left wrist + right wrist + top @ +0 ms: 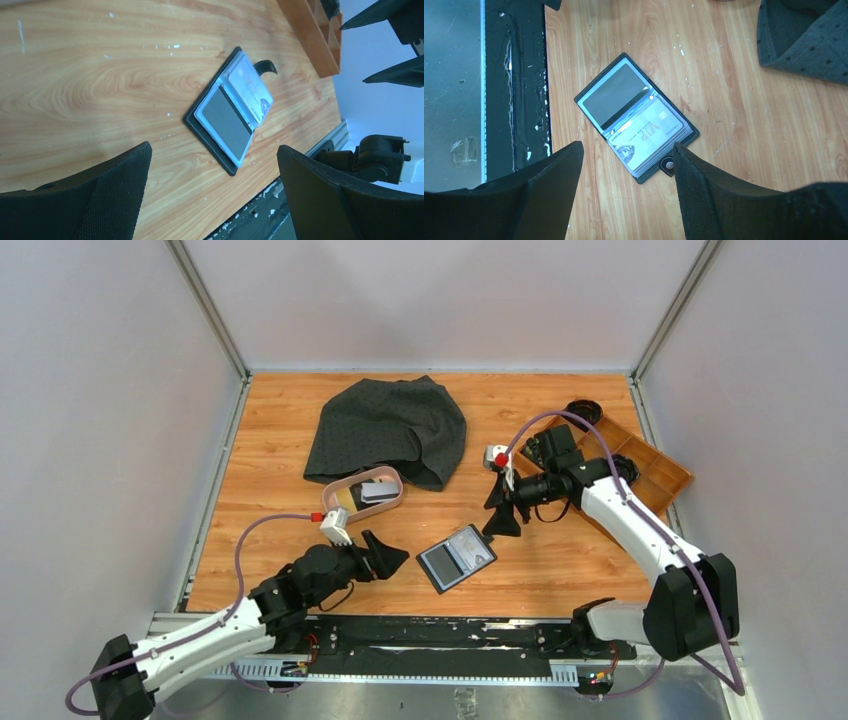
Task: Put the credit cards into the card holder
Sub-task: Close the card holder at the center of the board.
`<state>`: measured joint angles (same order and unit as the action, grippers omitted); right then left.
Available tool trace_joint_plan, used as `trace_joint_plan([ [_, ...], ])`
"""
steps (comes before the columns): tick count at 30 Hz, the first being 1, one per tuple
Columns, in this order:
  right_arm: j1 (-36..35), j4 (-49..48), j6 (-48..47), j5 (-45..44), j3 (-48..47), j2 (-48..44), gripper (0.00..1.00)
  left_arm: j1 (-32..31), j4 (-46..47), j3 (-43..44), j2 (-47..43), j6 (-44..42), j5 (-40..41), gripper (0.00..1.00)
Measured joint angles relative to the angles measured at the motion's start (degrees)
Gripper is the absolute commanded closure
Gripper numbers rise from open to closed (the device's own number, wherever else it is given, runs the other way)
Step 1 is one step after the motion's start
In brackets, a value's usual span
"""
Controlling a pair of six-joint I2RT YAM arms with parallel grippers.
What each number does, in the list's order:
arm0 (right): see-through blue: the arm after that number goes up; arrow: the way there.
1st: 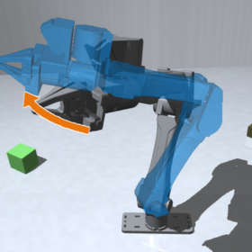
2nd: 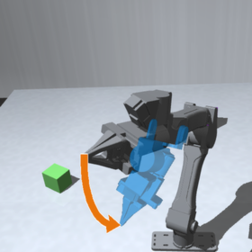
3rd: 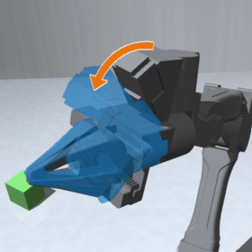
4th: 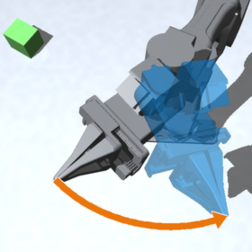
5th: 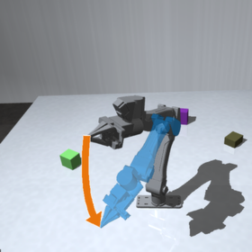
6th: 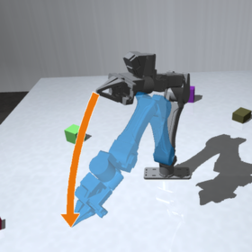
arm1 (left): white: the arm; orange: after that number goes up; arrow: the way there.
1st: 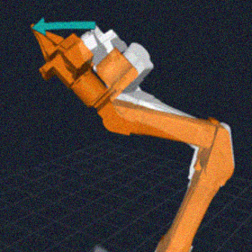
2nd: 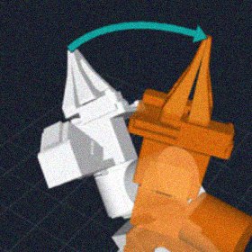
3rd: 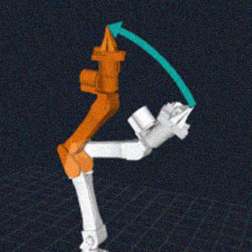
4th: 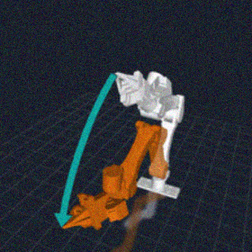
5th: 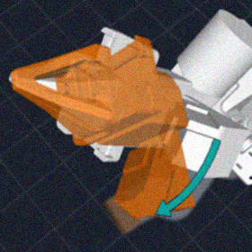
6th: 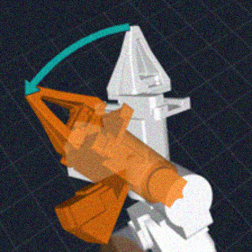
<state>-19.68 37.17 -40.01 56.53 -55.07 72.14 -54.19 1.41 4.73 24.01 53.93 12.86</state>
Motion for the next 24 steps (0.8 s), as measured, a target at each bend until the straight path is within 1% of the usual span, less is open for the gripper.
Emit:
trace_joint_plan([
  [3, 0.0, -0.26, 0.39, -0.15, 0.2, 1.79, 0.32, 0.0, 2.23, 0.11, 5.31, 3.02, -1.29, 0.02],
  [6, 0.0, -0.42, 1.14, -1.09, 0.2, 3.89, 0.32, 0.0, 4.04, 0.46, 12.7, 5.68, -2.95, 0.04],
  [8, 0.0, -0.52, 1.49, -2.16, 0.2, 5.27, 0.33, 0.0, 4.63, 1.31, 17.35, 6.69, -3.96, 0.06],
  [11, 0.0, -0.63, 1.73, -3.93, 0.2, 7.76, 0.34, 0.0, 5.16, 3.3, 22.71, 7.61, -5.05, 0.07],
  [17, -0.72, 0.24, 1.75, -7.58, -0.15, 14.73, 0.36, -0.07, 8.28, 5.25, 28.39, 9.11, -6.05, 0.1],
  [24, -5.2, 1.07, 2.34, -12.55, -2.25, 20.63, 0.37, -0.61, 11.61, 5.95, 33.27, 10.8, -6.88, 0.1],
])
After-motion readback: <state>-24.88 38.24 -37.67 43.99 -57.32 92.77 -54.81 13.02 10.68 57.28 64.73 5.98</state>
